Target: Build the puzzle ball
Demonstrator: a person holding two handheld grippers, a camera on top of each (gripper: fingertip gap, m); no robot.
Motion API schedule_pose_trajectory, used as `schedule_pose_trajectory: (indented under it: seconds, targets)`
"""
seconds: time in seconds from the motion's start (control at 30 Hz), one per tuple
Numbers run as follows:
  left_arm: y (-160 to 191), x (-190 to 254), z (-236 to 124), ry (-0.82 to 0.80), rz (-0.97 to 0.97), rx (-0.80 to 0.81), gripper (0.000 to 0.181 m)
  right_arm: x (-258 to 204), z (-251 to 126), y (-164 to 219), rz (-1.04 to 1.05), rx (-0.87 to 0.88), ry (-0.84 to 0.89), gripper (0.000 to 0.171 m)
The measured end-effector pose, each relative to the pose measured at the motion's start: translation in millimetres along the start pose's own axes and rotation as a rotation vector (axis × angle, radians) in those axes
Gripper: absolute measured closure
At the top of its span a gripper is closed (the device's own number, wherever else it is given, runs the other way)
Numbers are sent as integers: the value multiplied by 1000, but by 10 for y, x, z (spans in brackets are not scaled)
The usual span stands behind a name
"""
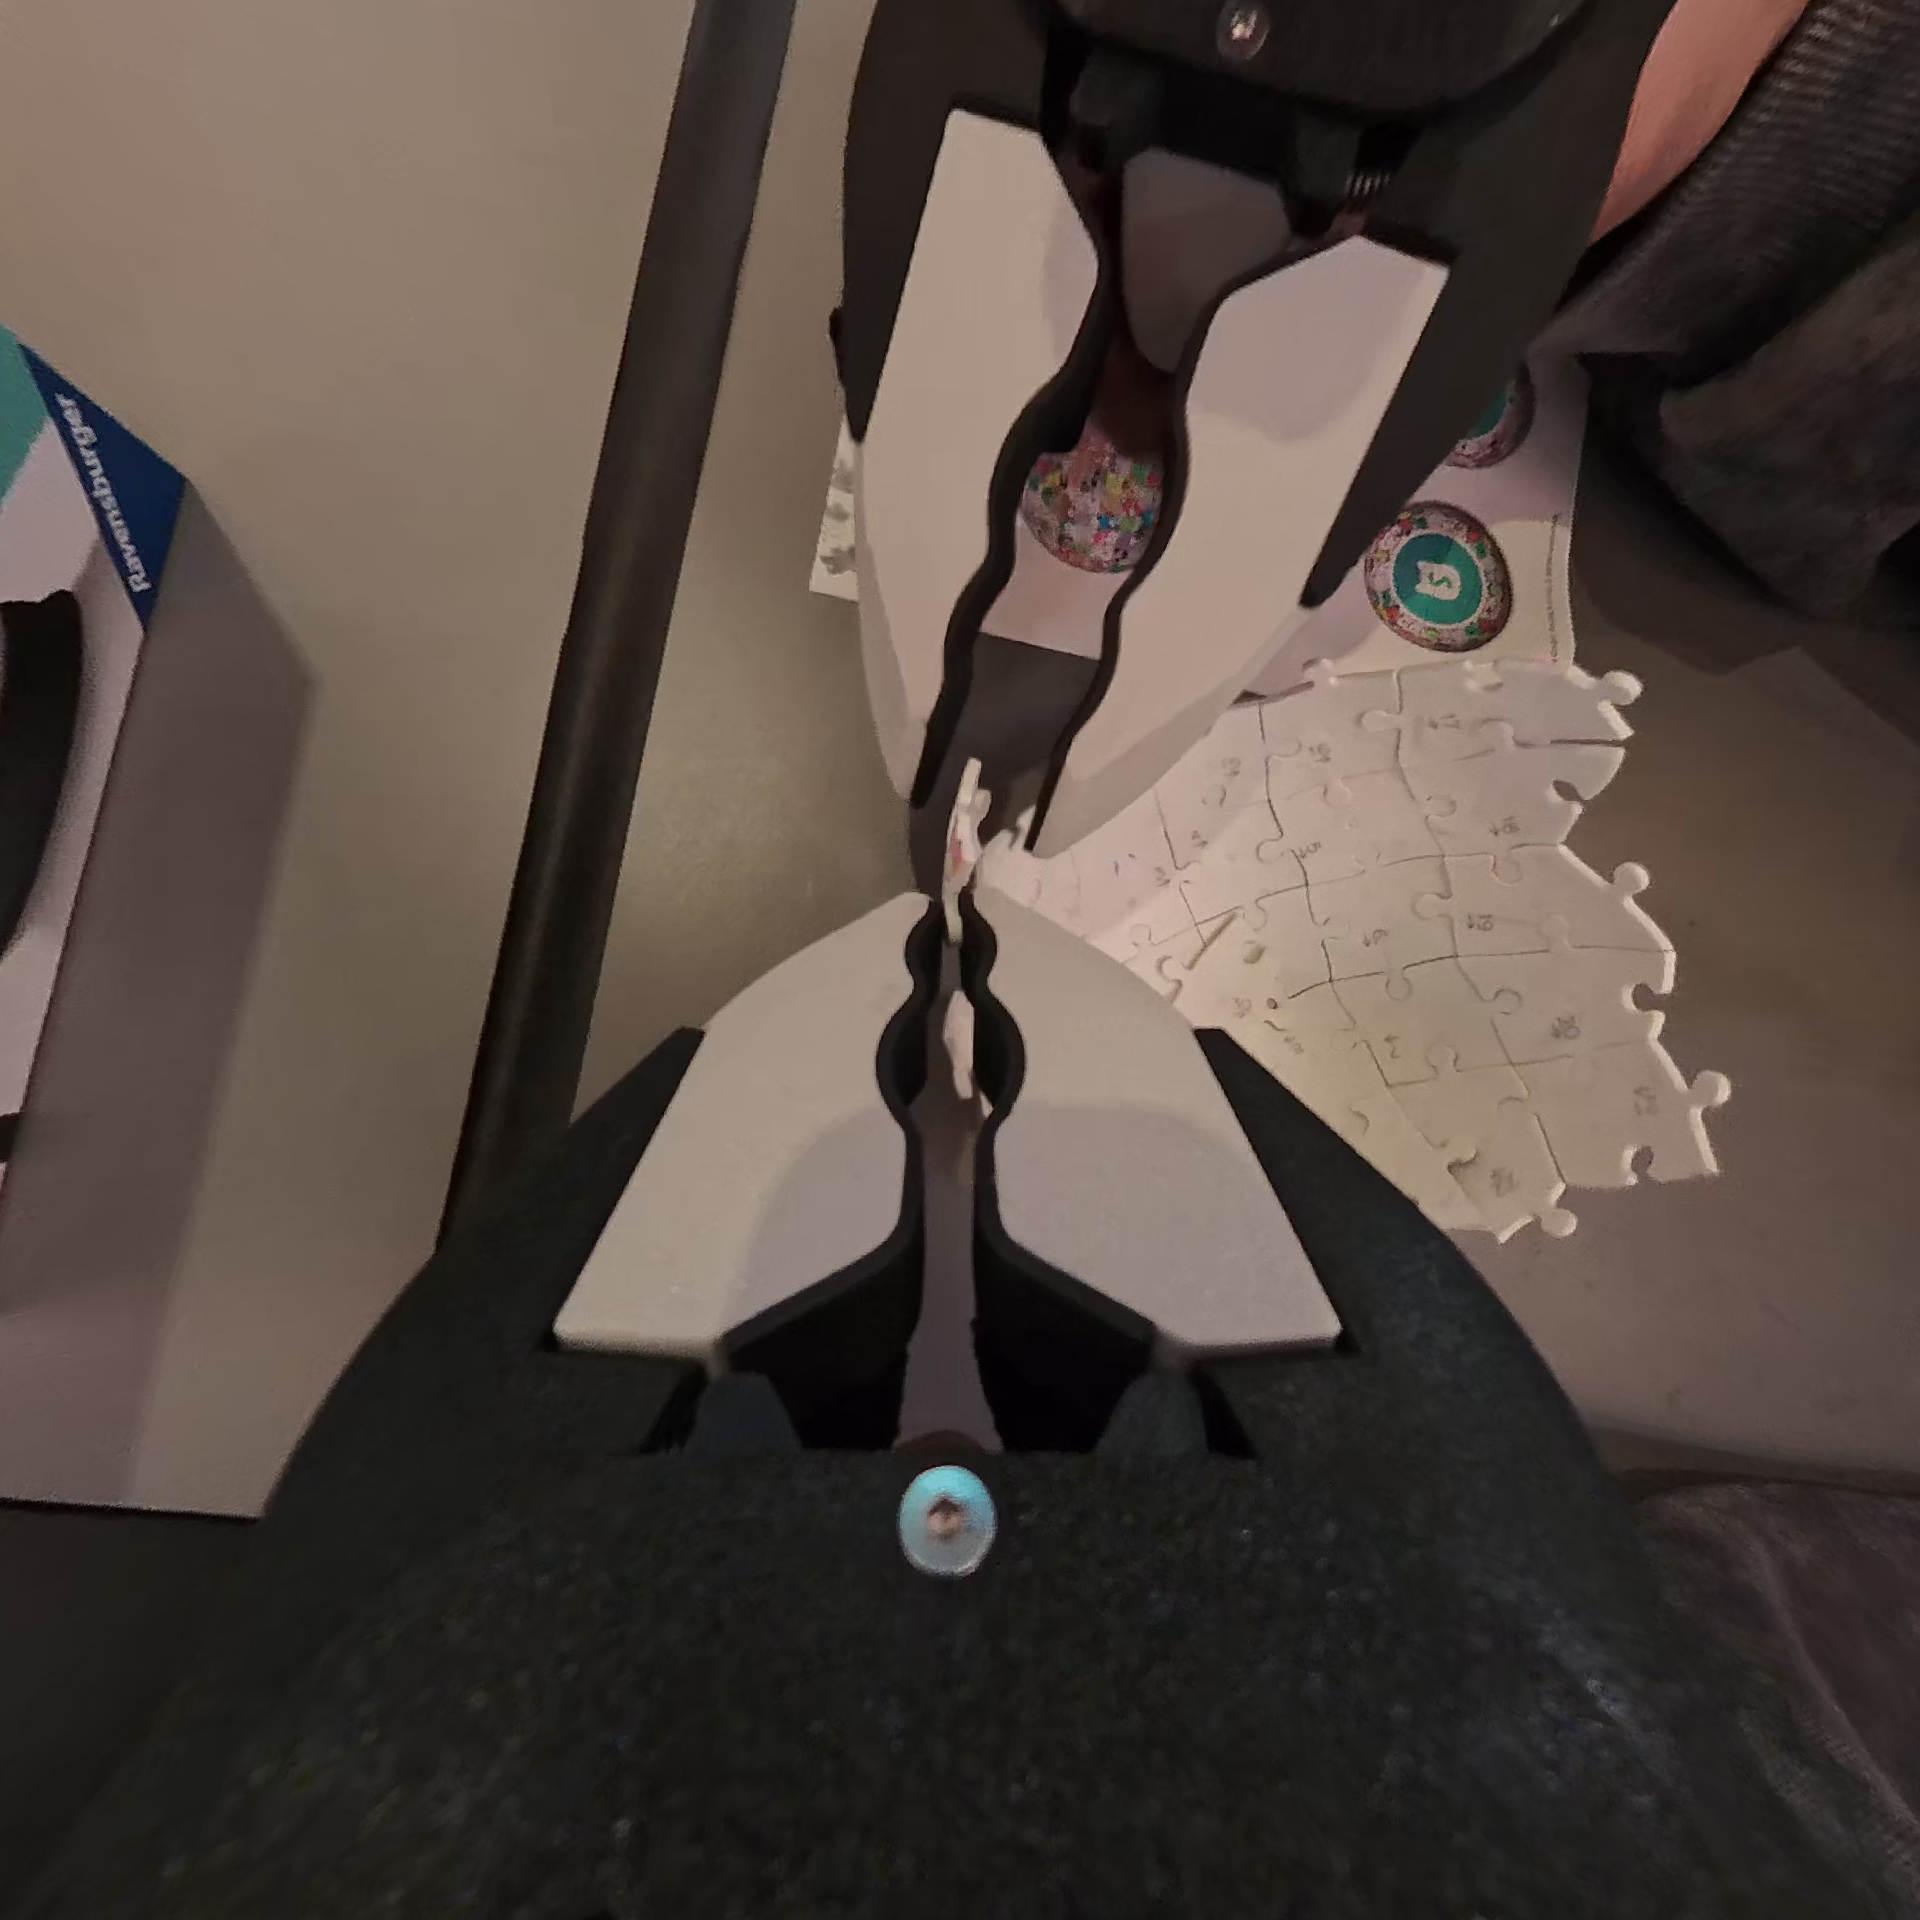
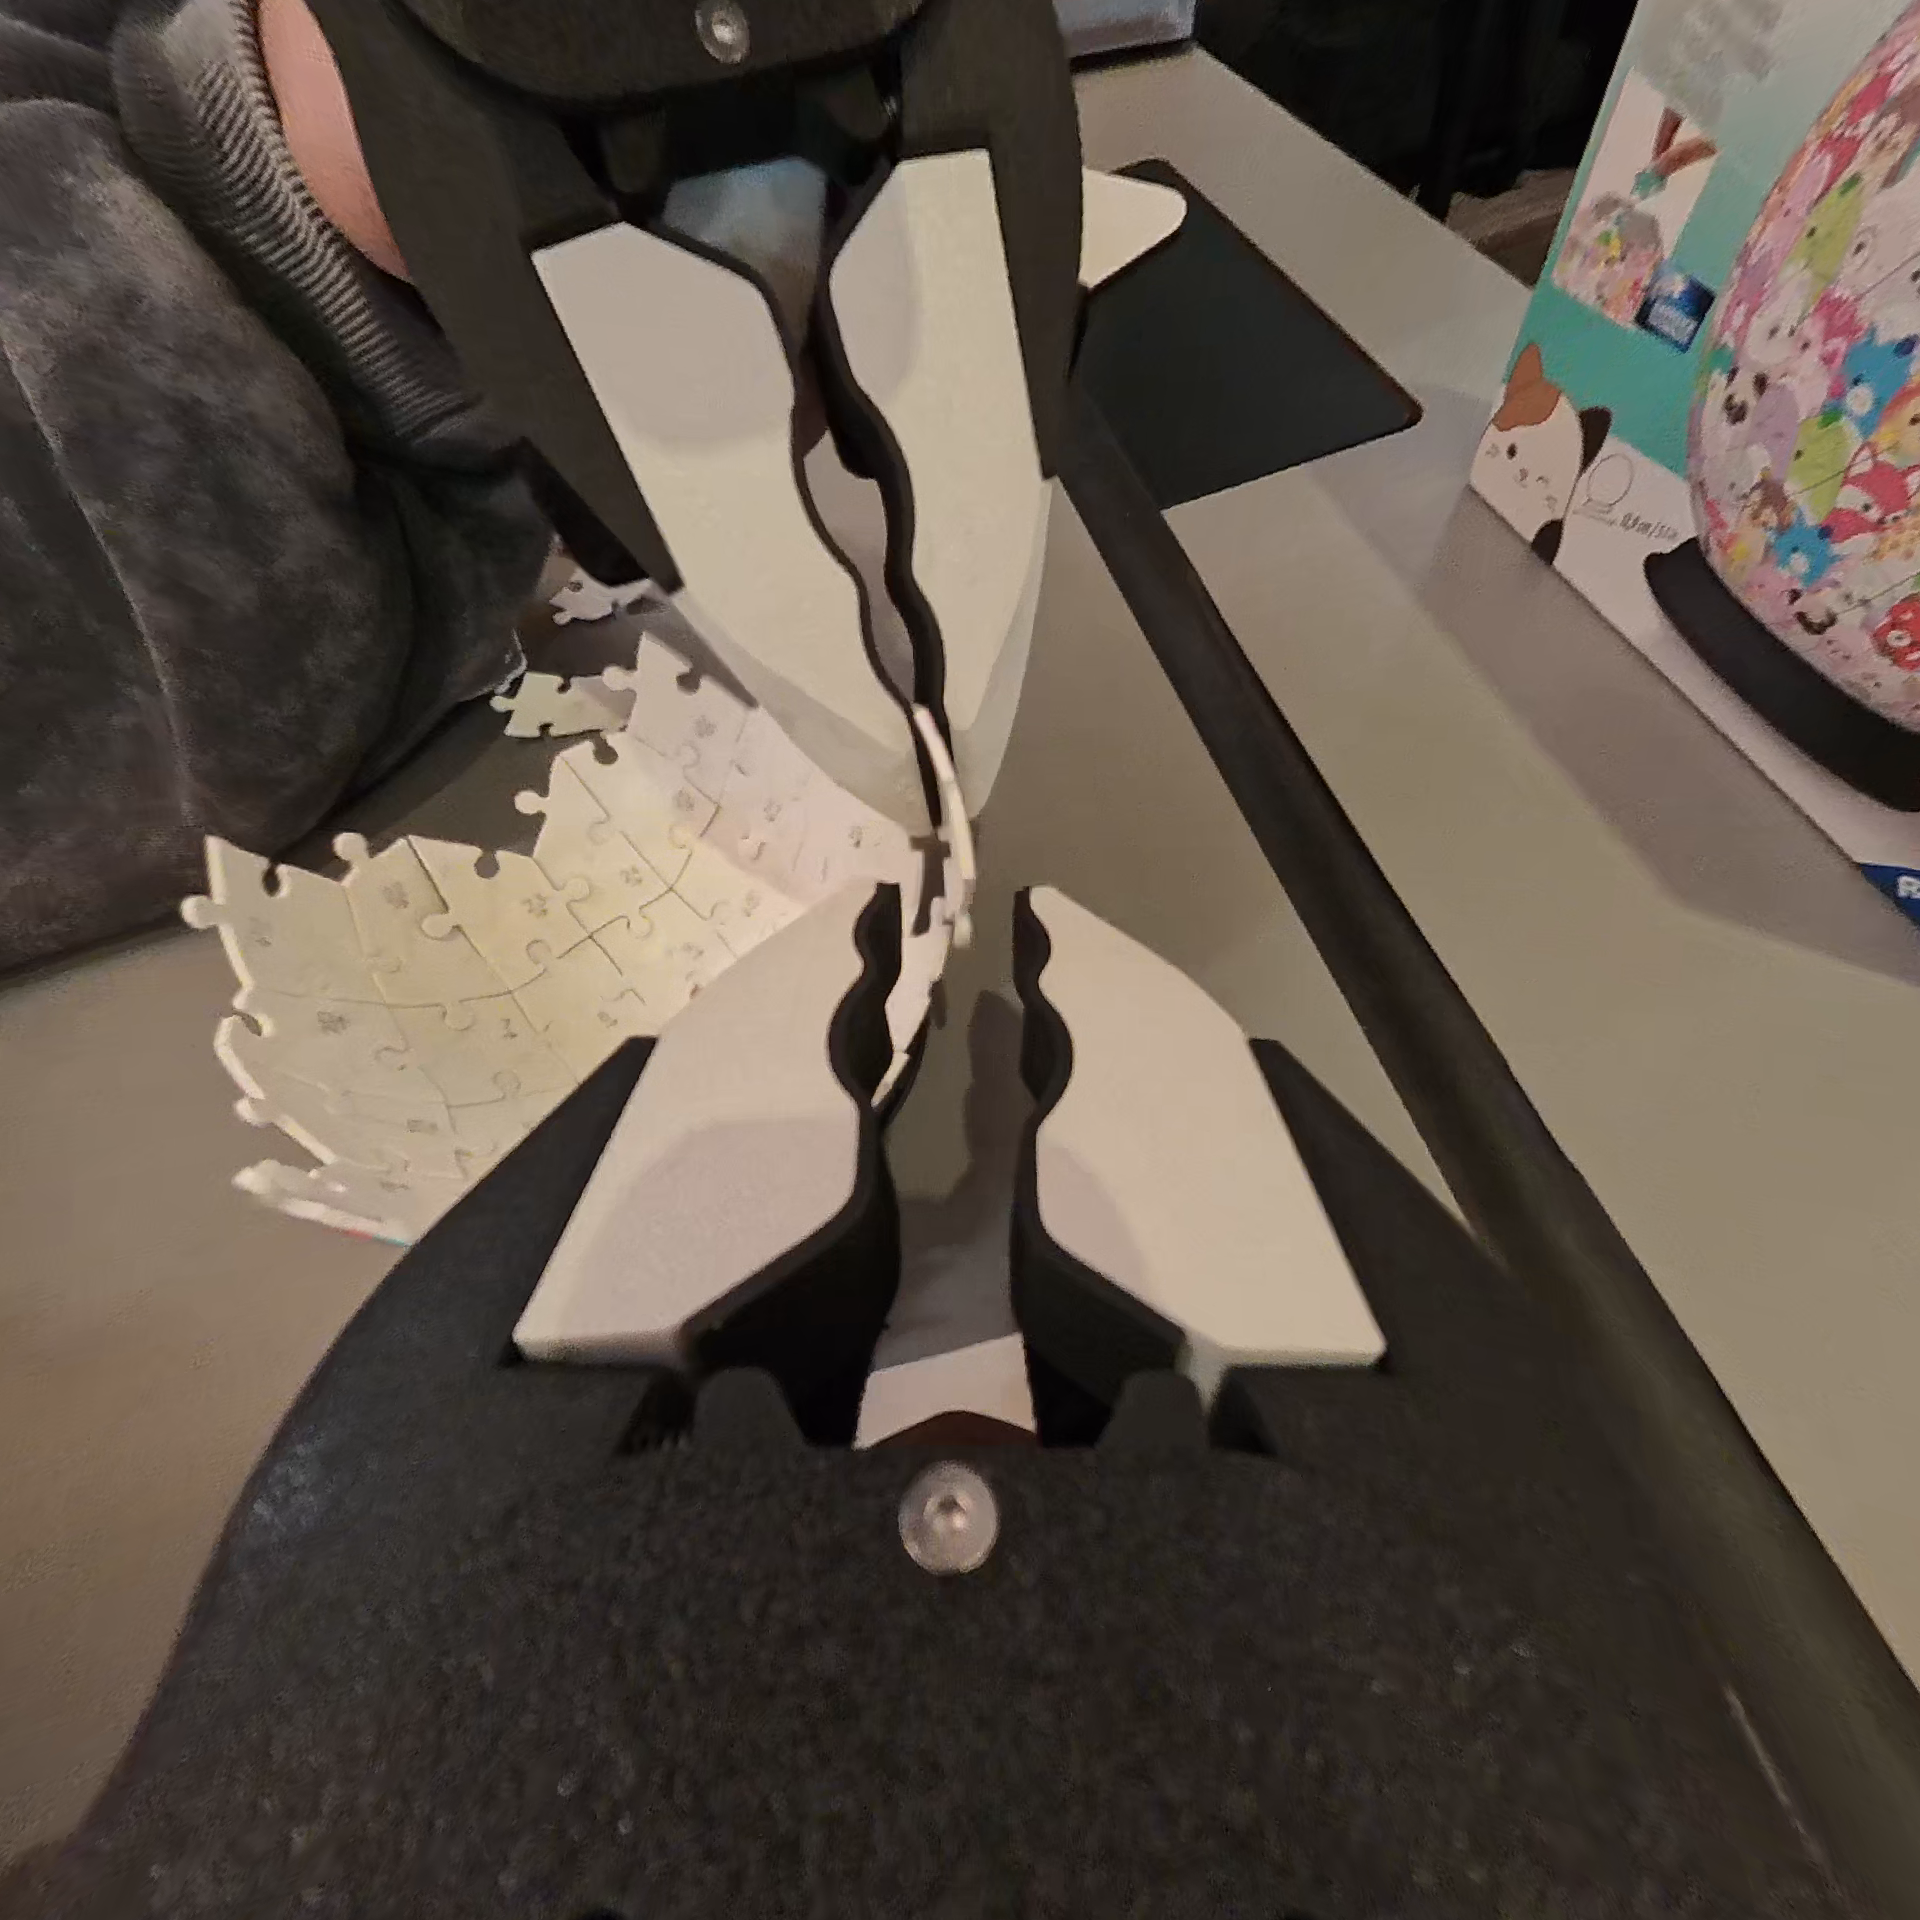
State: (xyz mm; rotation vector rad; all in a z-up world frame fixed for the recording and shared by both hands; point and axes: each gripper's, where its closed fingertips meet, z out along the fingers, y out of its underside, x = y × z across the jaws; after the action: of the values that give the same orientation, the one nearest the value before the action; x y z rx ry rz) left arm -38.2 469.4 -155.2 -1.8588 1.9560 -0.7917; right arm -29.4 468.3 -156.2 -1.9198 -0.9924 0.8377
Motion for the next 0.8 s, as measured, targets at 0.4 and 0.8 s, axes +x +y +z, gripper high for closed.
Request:
schedule_pose_trajectory:
  seconds: [0.4,0.8]
  targets:
    - [-508,78,-721,-170,-91,247,179,117,-800,-771,-105,299,301,149]
    - [-271,1467,-1837,-283,-285,420,179,-1240,-997,-918,-159,187,413,135]
